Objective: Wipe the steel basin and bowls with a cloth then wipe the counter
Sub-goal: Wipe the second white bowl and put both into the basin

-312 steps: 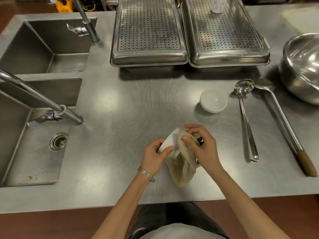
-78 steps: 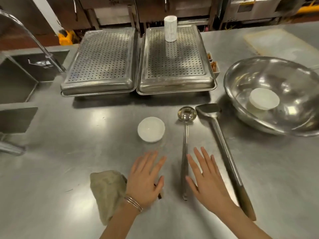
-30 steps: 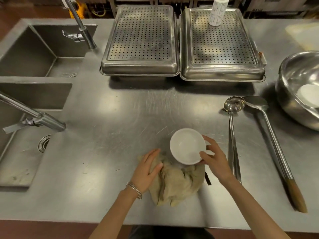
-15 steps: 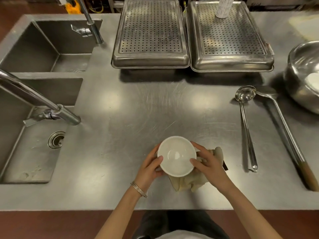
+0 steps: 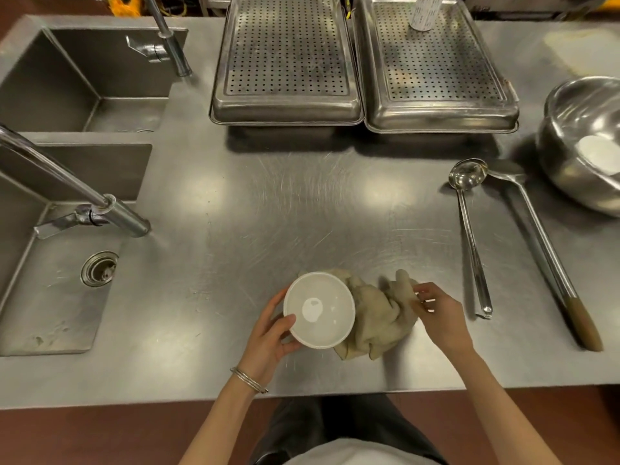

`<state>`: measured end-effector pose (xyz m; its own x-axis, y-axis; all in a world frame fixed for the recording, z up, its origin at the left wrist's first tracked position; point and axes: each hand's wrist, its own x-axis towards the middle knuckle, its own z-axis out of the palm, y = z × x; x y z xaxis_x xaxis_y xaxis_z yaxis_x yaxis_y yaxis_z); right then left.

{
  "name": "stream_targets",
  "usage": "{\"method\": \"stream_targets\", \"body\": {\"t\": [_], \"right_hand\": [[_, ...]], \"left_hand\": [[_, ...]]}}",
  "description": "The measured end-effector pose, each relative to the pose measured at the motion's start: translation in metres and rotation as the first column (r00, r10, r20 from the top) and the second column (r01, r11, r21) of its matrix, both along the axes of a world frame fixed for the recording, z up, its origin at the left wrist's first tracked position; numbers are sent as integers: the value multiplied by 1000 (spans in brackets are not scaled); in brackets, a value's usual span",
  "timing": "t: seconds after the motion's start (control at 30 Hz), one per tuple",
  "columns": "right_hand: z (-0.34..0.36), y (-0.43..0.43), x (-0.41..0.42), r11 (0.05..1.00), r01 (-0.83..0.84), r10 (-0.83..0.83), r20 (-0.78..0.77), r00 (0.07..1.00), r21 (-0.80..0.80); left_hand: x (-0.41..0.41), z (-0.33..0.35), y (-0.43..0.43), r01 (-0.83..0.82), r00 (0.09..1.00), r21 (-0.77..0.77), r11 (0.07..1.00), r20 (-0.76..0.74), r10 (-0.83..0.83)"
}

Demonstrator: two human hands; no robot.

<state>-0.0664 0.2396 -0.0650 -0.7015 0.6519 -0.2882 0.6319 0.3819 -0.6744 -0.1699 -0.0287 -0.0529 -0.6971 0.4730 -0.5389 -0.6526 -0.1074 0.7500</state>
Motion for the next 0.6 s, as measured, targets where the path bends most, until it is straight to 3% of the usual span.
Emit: {"method": "stream_targets", "body": {"t": [0.17,0.4,0.6], "right_hand": [[53,3,-5,996,-73,56,-269,961,-56],[93,-28,-14,945,-273,327,-454,829,182],[66,-73,-47,780,-453,618,-420,664,433]], "left_hand": [[-2,7,3,-41,999,37,998,32,40],[0,24,19,-45,999,48,998,-12,45],[5,38,38,-21,987,-69,997,-161,10]]}}
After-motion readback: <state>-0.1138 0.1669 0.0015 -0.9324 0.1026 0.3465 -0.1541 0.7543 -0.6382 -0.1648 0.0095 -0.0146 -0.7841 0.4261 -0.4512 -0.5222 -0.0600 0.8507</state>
